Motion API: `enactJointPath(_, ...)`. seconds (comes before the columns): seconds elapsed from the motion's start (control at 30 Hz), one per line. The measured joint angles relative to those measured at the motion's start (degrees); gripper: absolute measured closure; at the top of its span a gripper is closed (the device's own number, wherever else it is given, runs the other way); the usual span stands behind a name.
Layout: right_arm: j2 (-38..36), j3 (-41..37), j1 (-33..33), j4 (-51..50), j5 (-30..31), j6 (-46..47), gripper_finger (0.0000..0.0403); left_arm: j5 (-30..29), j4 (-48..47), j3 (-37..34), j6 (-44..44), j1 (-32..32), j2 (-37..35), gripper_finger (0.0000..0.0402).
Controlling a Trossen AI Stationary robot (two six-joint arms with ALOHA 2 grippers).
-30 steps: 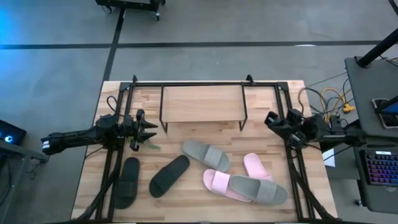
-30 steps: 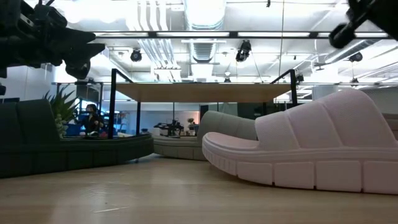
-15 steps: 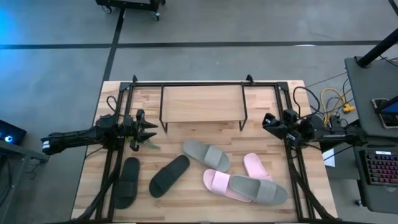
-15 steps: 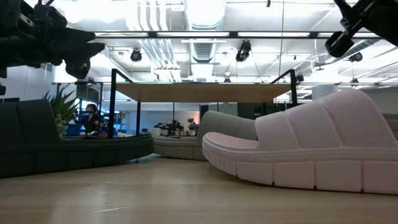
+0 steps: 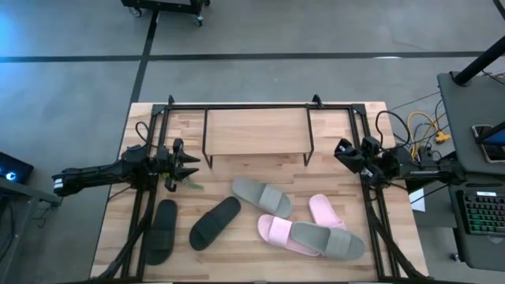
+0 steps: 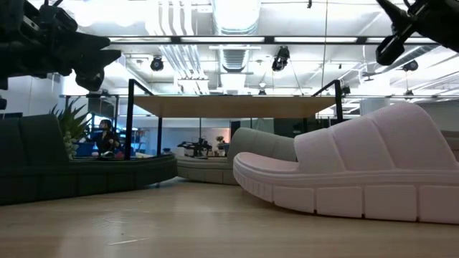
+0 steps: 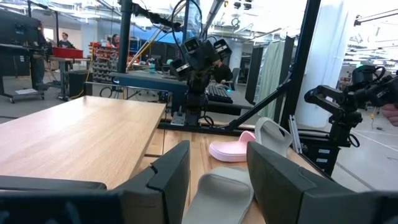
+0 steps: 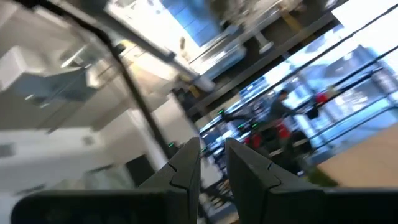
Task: Pick and place slides into the shelf
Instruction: Put the right gray slide on the shelf
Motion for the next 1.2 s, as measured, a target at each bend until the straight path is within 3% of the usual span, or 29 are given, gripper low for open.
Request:
enactJointPath(0.5,0.0,0.0,0.02,0.28,0.52,-2.3,0.0335,0.0,-0.02,0.0,0.0,0.02,0.0,0.0256)
enactJointPath(0.73,2.66,1.78,0.04,3.83,-13.75,4.65,0.0335,0.0,-0.02,0.0,0.0,0.0,0.0,0.0256)
enactJointPath(1.03,18.95,16.54,0.02,1.82,-19.04,-0.57,0.0335,0.0,-0.04,0.0,0.0,0.01,0.0,0.0256)
enactJointPath(1.2,26.13,27.15,0.01,-14.33,-19.76,1.2,0.0335,0.0,-0.02,0.0,0.0,0.0,-0.02,0.0256)
